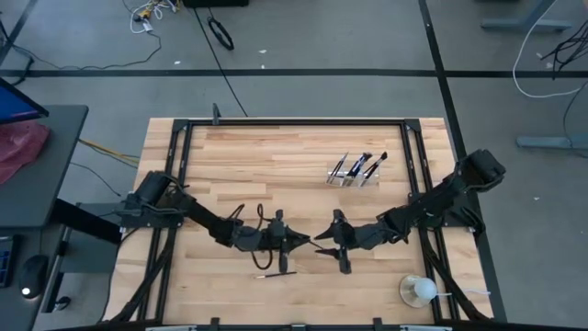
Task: Put items in baskets/containers
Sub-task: Put the black eyeshadow brush into the transparent organizer
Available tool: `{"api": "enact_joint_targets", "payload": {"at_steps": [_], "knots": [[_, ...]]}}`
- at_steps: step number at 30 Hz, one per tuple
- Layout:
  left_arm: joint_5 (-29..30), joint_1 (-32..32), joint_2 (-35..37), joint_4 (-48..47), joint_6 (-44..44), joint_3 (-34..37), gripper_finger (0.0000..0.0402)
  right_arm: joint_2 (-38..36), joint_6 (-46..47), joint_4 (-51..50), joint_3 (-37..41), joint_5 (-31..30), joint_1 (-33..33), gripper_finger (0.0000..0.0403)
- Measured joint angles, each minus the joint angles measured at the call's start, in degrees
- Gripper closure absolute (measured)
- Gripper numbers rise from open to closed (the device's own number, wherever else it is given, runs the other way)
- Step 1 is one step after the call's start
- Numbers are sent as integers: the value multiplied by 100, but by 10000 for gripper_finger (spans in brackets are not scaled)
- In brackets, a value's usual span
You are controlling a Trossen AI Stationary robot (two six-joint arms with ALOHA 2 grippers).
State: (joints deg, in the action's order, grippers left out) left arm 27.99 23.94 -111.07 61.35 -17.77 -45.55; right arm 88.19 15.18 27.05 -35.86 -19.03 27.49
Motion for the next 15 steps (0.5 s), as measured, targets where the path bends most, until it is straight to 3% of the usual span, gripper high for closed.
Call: {"api": "enact_joint_targets", "payload": {"at_steps": [7, 15], "knots": [[-170, -133, 4, -123, -117, -40, 379, 615, -113, -20, -523, -111, -3, 244], [-184, -118, 4, -119, -114, -39, 371, 832, -193, -24, -684, -341, -7, 362]]}}
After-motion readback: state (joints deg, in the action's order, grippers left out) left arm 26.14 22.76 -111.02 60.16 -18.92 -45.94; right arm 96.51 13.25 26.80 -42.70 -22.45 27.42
